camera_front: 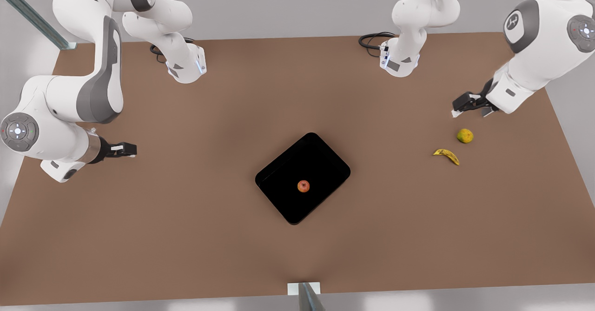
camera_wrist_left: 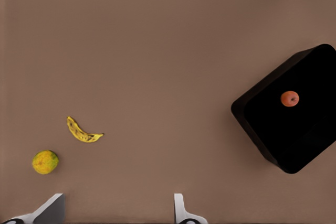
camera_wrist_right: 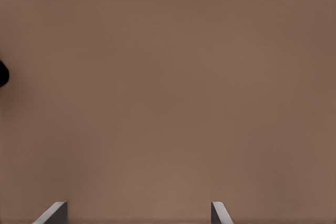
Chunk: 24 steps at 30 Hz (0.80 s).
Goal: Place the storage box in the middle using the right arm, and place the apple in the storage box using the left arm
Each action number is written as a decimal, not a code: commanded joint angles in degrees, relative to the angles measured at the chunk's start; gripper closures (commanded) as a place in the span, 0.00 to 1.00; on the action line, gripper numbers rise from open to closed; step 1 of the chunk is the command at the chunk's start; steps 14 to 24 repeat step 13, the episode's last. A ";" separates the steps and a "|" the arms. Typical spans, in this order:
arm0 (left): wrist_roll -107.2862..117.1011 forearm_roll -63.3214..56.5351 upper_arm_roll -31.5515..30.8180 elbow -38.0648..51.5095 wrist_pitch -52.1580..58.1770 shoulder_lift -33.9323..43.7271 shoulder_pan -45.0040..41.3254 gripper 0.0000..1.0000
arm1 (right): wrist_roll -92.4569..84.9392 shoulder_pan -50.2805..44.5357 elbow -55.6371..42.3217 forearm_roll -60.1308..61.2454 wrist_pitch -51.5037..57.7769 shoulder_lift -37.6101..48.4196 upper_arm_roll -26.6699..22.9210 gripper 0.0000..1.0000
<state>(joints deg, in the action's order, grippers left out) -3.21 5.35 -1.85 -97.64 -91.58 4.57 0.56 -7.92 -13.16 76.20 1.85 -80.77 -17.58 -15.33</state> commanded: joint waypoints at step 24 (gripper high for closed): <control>-0.13 -2.28 0.27 10.19 2.28 -11.16 -4.78 0.00 | -0.08 0.50 0.00 -0.70 -0.09 0.52 0.03 0.00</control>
